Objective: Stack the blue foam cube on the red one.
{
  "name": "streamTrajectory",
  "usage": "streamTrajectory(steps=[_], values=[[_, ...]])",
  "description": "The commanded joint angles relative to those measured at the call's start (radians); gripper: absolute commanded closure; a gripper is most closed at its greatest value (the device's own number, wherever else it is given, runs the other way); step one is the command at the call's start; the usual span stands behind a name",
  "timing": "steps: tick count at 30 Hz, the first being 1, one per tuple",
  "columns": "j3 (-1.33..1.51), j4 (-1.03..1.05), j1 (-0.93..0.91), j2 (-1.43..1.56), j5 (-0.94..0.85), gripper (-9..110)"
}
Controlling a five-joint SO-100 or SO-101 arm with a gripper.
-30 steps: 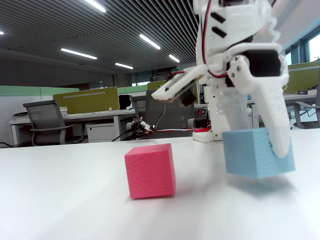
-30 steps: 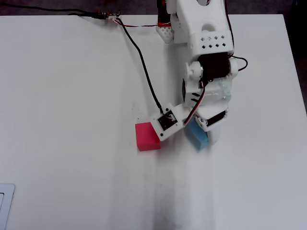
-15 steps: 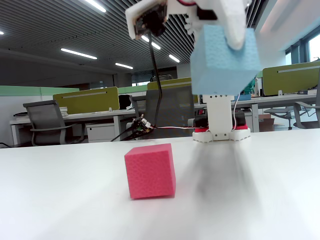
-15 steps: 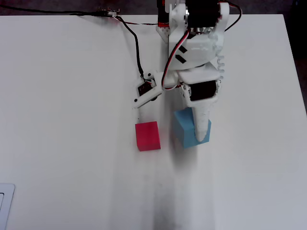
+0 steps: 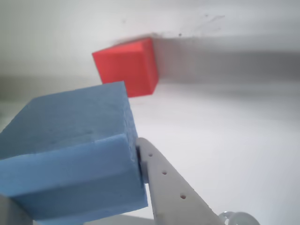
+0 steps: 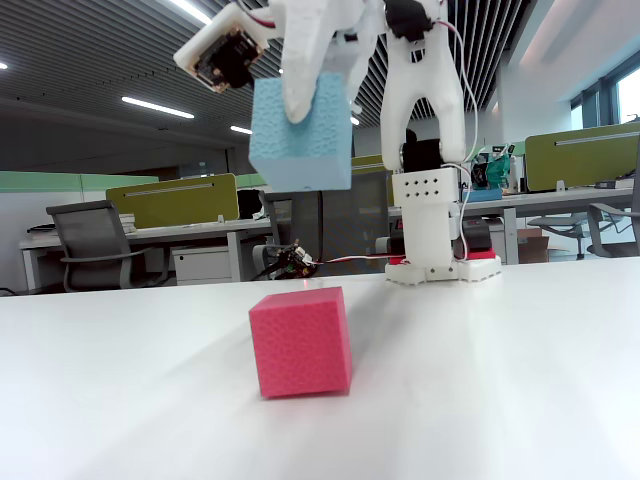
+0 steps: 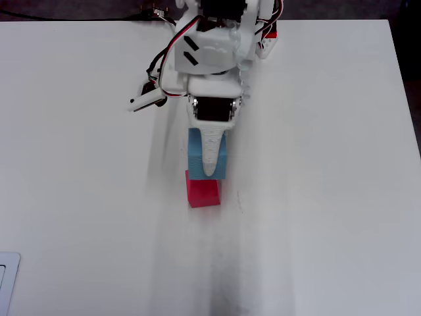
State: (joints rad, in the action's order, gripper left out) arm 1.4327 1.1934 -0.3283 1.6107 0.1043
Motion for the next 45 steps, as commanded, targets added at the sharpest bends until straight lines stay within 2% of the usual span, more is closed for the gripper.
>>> streamTrajectory(steps=[1,16,45], values=[[-0.101,0.037,-0.014,-0.061,0.012,79],[-0.229,0.074,-0.02,-0.302,0.034,79],[-0.25,0.032,-0.021,-0.405,0.043,79]])
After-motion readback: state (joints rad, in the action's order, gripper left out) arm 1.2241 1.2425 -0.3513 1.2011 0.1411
